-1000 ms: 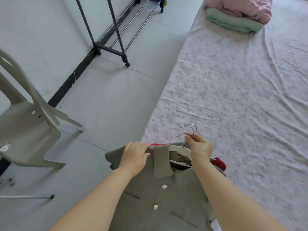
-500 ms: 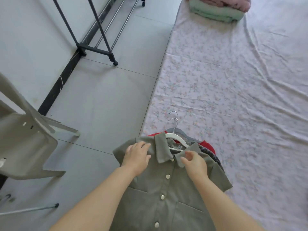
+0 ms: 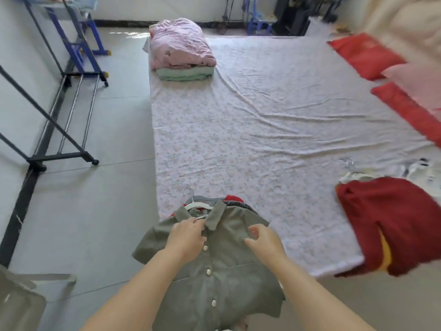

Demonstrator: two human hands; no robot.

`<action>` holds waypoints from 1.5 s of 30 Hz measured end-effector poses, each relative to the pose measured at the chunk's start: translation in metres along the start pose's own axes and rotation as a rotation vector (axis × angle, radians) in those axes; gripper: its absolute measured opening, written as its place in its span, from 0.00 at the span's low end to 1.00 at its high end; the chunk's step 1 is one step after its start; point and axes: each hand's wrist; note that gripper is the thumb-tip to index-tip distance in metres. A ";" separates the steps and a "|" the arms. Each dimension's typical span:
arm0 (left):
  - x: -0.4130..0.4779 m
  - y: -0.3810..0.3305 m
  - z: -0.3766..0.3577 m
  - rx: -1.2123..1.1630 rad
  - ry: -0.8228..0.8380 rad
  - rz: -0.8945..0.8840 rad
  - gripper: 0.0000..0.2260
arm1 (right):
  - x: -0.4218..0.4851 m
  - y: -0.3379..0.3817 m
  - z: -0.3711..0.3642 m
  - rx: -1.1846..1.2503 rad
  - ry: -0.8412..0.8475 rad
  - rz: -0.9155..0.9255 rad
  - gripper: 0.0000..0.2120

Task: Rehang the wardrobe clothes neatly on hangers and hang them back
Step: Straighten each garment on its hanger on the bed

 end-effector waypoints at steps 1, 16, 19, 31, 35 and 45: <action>-0.002 -0.013 0.001 0.016 0.009 -0.034 0.19 | -0.009 -0.012 0.008 0.009 -0.021 -0.027 0.20; -0.023 -0.274 -0.054 0.261 0.104 -0.380 0.22 | -0.145 -0.255 0.135 0.224 -0.268 -0.263 0.20; -0.033 -0.347 -0.082 0.242 0.154 -0.428 0.23 | -0.175 -0.321 0.166 0.258 -0.336 -0.308 0.20; -0.029 -0.581 -0.151 0.327 0.187 -0.604 0.20 | -0.217 -0.515 0.269 0.410 -0.422 -0.464 0.20; 0.006 -0.643 -0.169 0.381 0.179 -0.642 0.19 | -0.193 -0.562 0.302 0.392 -0.409 -0.502 0.20; 0.126 -0.804 -0.194 0.359 0.222 -0.745 0.20 | -0.104 -0.667 0.427 0.217 -0.376 -0.580 0.20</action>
Point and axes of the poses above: each hand's wrist, its own x-axis towards the middle knuckle, its own z-axis out of the back of the hand, y = z × x, and after that the axes turned 1 degree about -z, right-handed
